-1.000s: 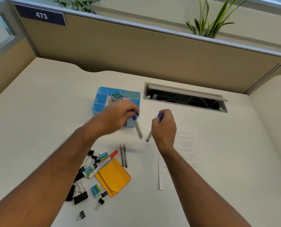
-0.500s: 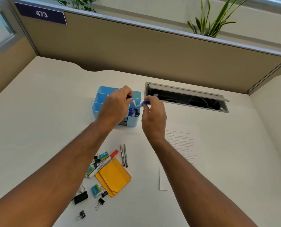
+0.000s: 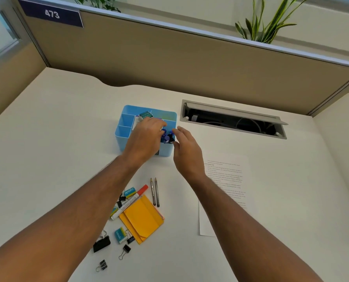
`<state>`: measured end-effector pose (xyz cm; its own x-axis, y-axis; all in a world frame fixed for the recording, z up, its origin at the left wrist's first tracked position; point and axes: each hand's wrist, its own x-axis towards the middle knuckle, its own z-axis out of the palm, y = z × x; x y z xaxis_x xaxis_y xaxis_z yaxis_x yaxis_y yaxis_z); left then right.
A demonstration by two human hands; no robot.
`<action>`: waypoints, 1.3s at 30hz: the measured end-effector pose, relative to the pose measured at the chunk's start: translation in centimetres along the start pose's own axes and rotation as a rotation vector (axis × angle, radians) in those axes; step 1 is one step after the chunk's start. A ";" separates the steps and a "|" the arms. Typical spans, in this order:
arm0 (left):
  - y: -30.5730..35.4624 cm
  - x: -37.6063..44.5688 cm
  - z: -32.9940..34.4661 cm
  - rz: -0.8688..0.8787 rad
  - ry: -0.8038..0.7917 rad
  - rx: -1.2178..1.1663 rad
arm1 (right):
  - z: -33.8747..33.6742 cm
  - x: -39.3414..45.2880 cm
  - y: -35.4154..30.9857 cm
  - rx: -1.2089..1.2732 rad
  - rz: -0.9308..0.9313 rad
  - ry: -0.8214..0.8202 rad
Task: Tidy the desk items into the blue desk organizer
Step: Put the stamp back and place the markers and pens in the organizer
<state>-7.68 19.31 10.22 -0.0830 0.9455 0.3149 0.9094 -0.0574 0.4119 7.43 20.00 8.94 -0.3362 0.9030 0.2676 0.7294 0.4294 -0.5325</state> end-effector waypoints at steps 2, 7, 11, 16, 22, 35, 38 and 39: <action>-0.1 -1.1 -0.2 -0.009 0.099 -0.059 | 0.3 -1.0 0.4 0.024 0.073 0.040; -0.9 -7.0 1.4 -0.189 0.115 -0.165 | 2.3 -4.7 1.0 0.015 0.245 -0.008; -1.9 -11.2 3.9 -0.282 -0.123 -0.070 | 4.5 -7.0 1.2 -0.022 0.238 -0.308; -1.4 -11.7 5.2 -0.308 -0.308 0.110 | 6.0 -8.1 0.7 -0.063 0.193 -0.440; -0.8 -10.8 5.7 -0.377 -0.327 0.127 | 6.4 -8.3 0.3 -0.109 0.181 -0.421; 0.3 -10.7 5.7 -0.391 -0.327 0.201 | 6.2 -9.0 -0.1 -0.246 0.034 -0.452; 0.5 -10.5 5.8 -0.419 -0.335 0.185 | 6.0 -8.8 -0.3 -0.265 0.029 -0.480; 0.5 -10.4 5.8 -0.434 -0.333 0.160 | 6.0 -8.7 -0.3 -0.267 0.044 -0.483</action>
<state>-4.00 11.25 2.23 -0.3534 0.9231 -0.1514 0.8732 0.3836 0.3006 6.52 12.11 1.95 -0.4912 0.8518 -0.1822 0.8535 0.4289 -0.2961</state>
